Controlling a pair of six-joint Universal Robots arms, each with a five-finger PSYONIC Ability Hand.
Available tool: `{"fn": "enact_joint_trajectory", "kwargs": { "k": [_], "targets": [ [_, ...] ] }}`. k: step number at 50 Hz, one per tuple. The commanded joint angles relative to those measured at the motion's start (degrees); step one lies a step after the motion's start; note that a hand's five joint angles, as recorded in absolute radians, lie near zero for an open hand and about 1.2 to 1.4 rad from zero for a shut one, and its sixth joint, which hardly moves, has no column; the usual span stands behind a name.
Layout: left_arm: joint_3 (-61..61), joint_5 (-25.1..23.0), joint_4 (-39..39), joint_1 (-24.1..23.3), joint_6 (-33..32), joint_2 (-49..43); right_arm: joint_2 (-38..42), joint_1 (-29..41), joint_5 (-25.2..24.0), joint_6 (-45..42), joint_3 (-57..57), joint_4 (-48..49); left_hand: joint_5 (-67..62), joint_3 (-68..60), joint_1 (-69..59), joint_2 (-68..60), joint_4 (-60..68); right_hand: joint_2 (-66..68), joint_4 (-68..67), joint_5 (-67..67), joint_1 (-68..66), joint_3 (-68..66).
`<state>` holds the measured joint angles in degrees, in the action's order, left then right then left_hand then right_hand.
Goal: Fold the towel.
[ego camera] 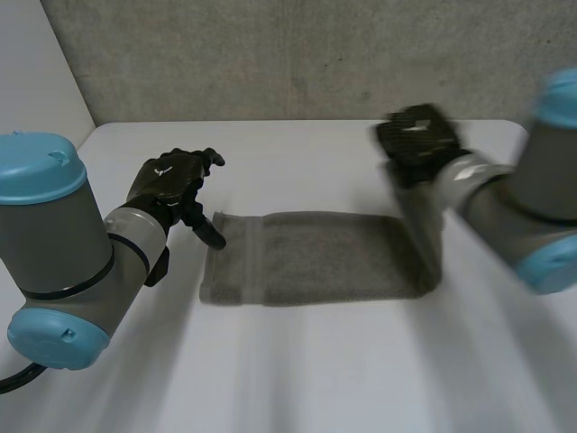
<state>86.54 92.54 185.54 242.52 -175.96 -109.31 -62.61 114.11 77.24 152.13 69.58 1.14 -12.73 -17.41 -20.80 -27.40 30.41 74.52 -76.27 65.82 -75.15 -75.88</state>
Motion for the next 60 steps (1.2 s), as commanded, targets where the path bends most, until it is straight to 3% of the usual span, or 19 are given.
{"fn": "enact_joint_trajectory", "kwargs": {
  "k": [1,8,9,10,12,13,14,15,16,17,24,28,36,43,52,60],
  "targets": [
    [-0.1,-0.1,0.1,0.1,0.0,0.1,11.9,18.0,2.9,0.1,-10.6,-0.1,12.2,6.9,10.2,16.9,-19.9,5.5,-3.7,4.2,-4.9,-4.1],
    [0.0,0.0,0.0,0.1,0.0,0.0,21.0,24.5,2.8,-0.3,-15.1,-1.8,12.0,6.7,10.1,16.7,-19.7,5.5,-3.7,4.2,-4.9,-4.1],
    [0.0,0.1,0.0,0.2,0.0,0.0,22.3,25.0,2.7,-0.3,-15.7,-2.8,12.0,6.7,10.1,16.7,-19.7,-4.6,6.4,-5.9,5.2,6.0],
    [0.0,0.1,0.0,0.2,0.0,0.0,22.4,25.0,2.7,-0.3,-15.7,-2.8,12.0,6.7,10.1,16.7,-19.7,-4.7,6.5,-6.0,5.3,6.1],
    [0.1,0.1,0.0,0.3,0.0,0.1,23.3,25.0,2.7,-0.2,-16.1,-4.6,12.0,6.7,10.1,16.7,-19.7,-30.5,32.2,-31.8,31.1,31.9],
    [0.1,0.1,0.0,0.3,0.0,0.1,23.3,25.0,2.7,-0.2,-16.1,-4.6,12.0,6.7,10.1,16.7,-19.7,-30.6,32.4,-31.9,31.3,32.0],
    [0.1,0.1,-0.1,0.4,0.0,0.2,23.3,24.5,2.7,0.2,-16.0,-5.1,12.0,6.7,10.1,16.7,-19.7,-45.9,47.7,-47.2,46.6,47.3],
    [0.1,0.1,-0.1,0.4,0.0,0.2,23.3,24.5,2.7,0.2,-16.0,-5.1,12.0,6.7,10.1,16.7,-19.7,-46.1,47.8,-47.4,46.7,47.5],
    [0.0,0.1,0.0,0.7,0.0,0.3,23.0,24.4,2.9,0.3,-15.9,-5.3,12.0,6.7,10.1,16.7,-19.7,-62.9,64.7,-64.2,63.5,64.3],
    [0.1,0.1,0.0,0.8,0.0,0.4,22.2,24.2,2.9,0.4,-15.5,-5.4,12.0,6.7,10.1,16.7,-19.7,-64.5,66.3,-65.8,65.1,65.9],
    [0.1,0.0,0.0,0.9,-0.1,0.3,13.1,20.9,2.7,4.0,-8.8,-5.4,11.7,6.4,9.7,16.3,-19.4,-64.5,66.3,-65.8,65.1,65.9],
    [0.0,0.0,-0.1,0.8,-0.1,0.0,6.6,15.6,2.2,7.6,-0.7,-4.9,11.5,6.2,9.6,16.2,-19.2,-64.5,66.3,-65.8,65.1,65.9],
    [0.2,-0.1,0.2,0.2,-4.4,-2.4,0.9,9.0,2.2,7.7,12.2,-1.5,11.2,5.8,9.2,15.8,-18.9,-64.5,66.3,-65.8,65.1,65.9],
    [0.0,-0.1,0.2,-0.9,-8.1,-5.4,-1.0,3.4,2.0,7.2,21.4,6.7,10.5,5.2,8.6,15.2,-18.2,-64.5,66.3,-65.8,65.1,65.9],
    [-1.5,-0.1,0.2,-0.9,-8.3,-9.3,-0.7,0.8,1.9,7.2,24.9,9.9,9.8,4.5,7.9,14.5,-17.5,-60.1,61.8,-61.4,60.7,61.4],
    [-2.2,0.0,0.2,-0.9,-8.5,-11.1,0.6,0.2,1.9,7.1,25.3,11.2,9.8,4.5,7.9,14.5,-17.5,-44.4,46.2,-45.7,45.0,45.8]
  ]
}}
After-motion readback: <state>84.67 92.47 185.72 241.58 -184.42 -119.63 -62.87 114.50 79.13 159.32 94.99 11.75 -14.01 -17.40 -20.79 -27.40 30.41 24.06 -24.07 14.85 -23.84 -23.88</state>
